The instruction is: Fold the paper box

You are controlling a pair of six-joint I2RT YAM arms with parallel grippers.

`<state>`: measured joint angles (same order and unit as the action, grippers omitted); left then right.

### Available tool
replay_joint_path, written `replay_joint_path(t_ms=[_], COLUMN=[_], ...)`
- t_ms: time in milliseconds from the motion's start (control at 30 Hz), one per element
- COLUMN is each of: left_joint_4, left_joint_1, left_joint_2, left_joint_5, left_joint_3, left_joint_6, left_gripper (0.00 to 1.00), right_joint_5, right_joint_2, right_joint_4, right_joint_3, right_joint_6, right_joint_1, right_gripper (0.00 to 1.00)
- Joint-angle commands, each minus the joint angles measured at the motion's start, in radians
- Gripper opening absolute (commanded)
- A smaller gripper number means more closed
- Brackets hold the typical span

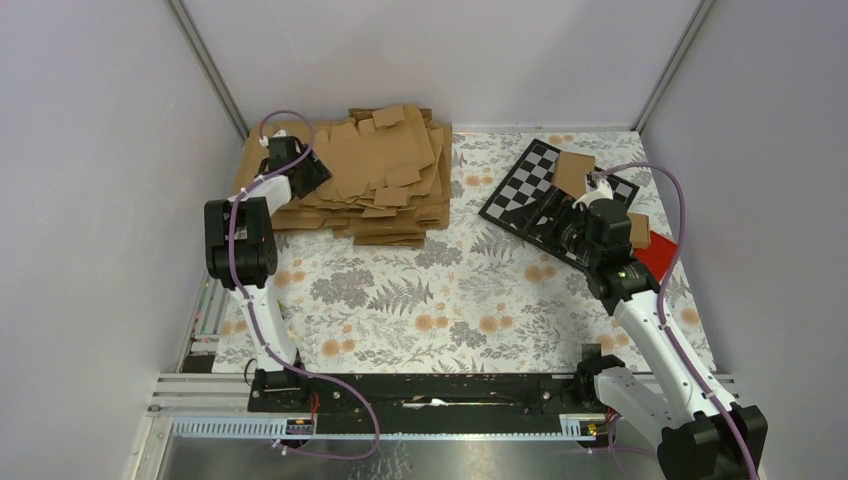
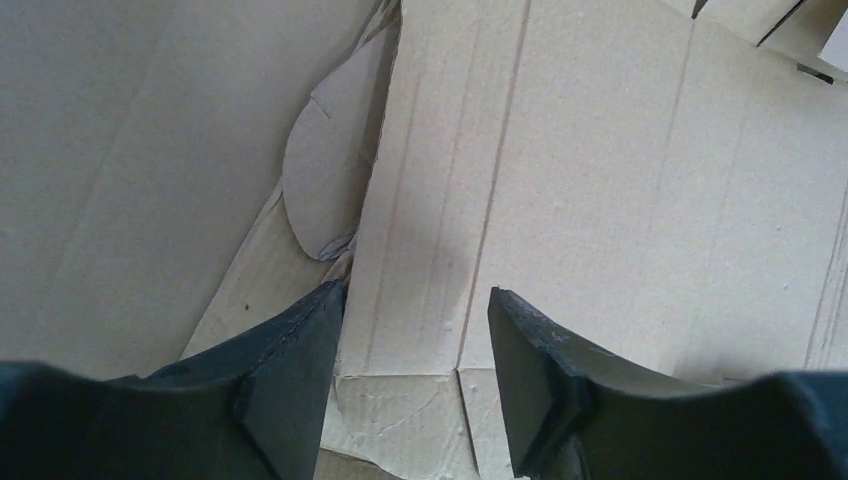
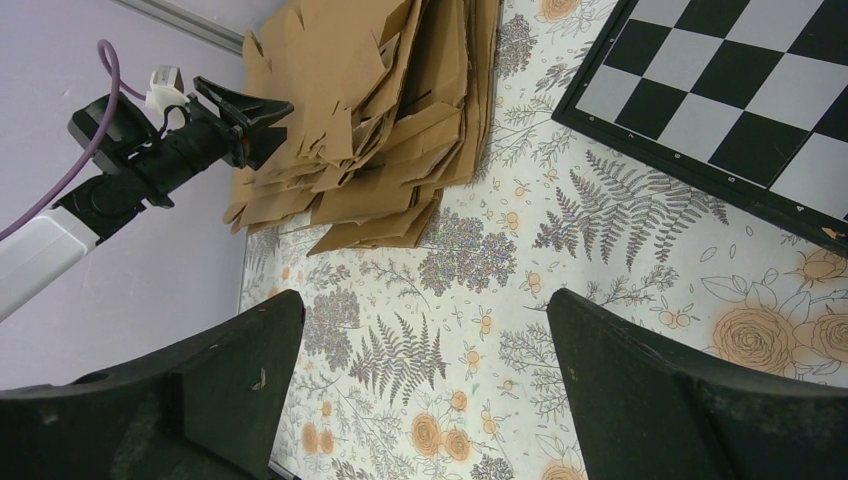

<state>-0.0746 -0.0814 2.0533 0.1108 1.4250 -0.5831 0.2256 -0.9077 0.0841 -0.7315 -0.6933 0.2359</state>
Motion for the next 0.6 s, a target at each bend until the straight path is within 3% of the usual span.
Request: replay_joint_path(t_ms=[0,33,133,367,500,567], left_joint_4=[0.002,-0.007,-0.004,0.154,0.351,0.328], left_joint_1=[-0.007,-0.009,-0.013,-0.032,-0.056,-0.056], left_joint_2=[0.017,0.023,0.016,-0.072,-0.14,-0.149], left_joint_5=[0.051,0.049,0.069,0.144,0.236,0.251], left_joint_3=[0.062,0.072,0.062,-0.054,-0.193,-0.195], left_joint_6=[-0.012,-0.013,-0.018,-0.078,-0.193,-0.205], left_gripper=[0.57,0.57,0.43,0.13,0.02,0.0], right_joint_5=[-0.01,-0.008,-0.01,0.005,-0.006,-0.008], right_joint_2=[0.015,0.014,0.02,0.028,0.032,0.037], right_joint_4=[-0.014,-0.014,-0.013,-0.009,0.024,0.029], right_joint_3=[-0.018,-0.017,-0.012,-0.017,-0.036,-0.033], right_joint_6=[0.007,0.007,0.008,0.008,0.024,0.024], right_joint_1=[0.008,0.008,0.008,0.008,0.008,0.008], right_gripper=[1.0,1.0,1.0,1.0,1.0,1.0])
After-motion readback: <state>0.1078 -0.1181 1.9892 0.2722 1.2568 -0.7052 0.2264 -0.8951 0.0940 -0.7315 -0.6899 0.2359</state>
